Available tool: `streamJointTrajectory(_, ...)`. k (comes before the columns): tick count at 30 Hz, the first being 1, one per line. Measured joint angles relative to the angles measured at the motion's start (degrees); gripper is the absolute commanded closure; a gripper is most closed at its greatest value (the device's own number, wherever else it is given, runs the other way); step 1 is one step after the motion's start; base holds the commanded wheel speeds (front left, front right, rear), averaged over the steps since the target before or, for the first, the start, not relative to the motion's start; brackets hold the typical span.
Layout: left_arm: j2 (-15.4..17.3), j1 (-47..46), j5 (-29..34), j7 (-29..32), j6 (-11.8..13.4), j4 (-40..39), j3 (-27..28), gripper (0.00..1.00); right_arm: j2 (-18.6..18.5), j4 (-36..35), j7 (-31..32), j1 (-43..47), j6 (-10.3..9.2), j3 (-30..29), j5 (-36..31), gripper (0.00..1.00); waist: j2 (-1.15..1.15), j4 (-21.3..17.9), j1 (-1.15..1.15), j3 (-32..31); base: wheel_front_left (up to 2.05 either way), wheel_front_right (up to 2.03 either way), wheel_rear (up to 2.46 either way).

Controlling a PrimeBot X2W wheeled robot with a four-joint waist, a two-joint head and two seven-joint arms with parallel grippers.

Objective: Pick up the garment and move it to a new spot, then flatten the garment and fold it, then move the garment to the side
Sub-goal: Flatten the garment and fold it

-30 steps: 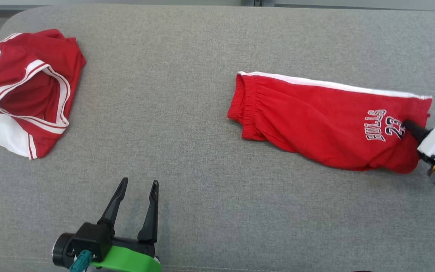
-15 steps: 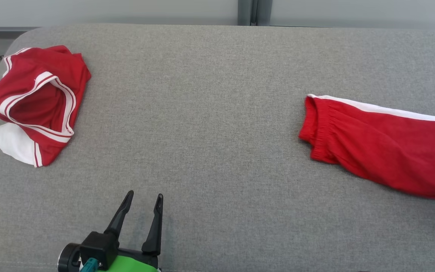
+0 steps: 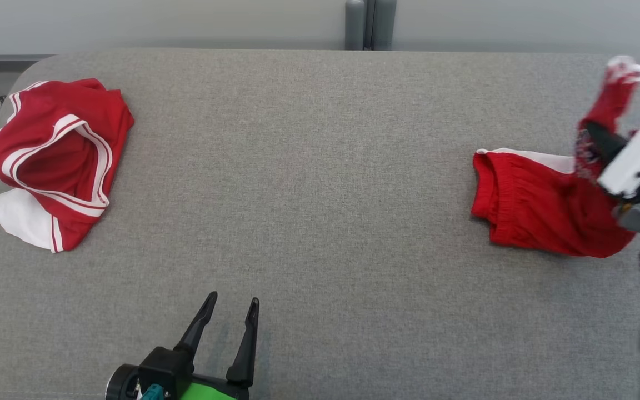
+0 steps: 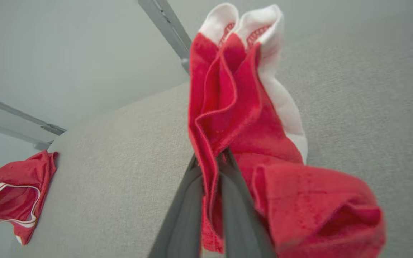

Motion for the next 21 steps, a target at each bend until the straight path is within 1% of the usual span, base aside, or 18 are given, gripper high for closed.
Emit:
streamJointTrajectory(3,-0.1,-0.8,0.4,0.0,-0.2,0.5,-0.3,0.0,3.7,-1.0,0.9,1.1,0.01,6.9,-1.6,1.0,0.0,-0.1,0.0,0.3,0.0,0.0,0.0)
streamJointTrajectory(5,-0.2,-1.9,0.5,0.0,-0.5,0.5,-0.4,0.0,5.0,-0.9,0.1,1.9,0.0,9.2,-2.6,1.0,0.0,0.0,0.0,0.7,0.0,0.0,0.0)
streamJointTrajectory(8,-0.5,-3.2,0.5,0.0,-0.6,0.7,-0.4,0.0,6.3,1.8,-2.8,2.1,0.01,11.2,-3.9,1.0,0.0,0.3,0.0,1.6,0.0,0.0,0.0)
streamJointTrajectory(11,-0.7,-3.5,0.5,0.0,-0.8,1.5,-0.8,0.0,6.9,5.5,-5.9,2.0,0.0,12.6,-5.2,1.0,0.0,0.9,0.0,2.2,0.0,0.0,0.0)
streamJointTrajectory(15,-1.0,-3.5,0.0,0.0,-1.1,2.3,-1.1,0.0,7.0,9.9,-9.7,1.7,0.0,14.7,-4.6,1.0,0.0,1.5,0.0,2.7,0.0,0.0,0.0)
streamJointTrajectory(21,-1.1,-3.5,-0.3,0.0,-1.2,3.0,-0.6,0.0,7.1,16.1,-15.4,0.3,0.01,15.1,-6.4,1.0,0.0,1.7,0.0,3.0,0.0,0.0,0.0)
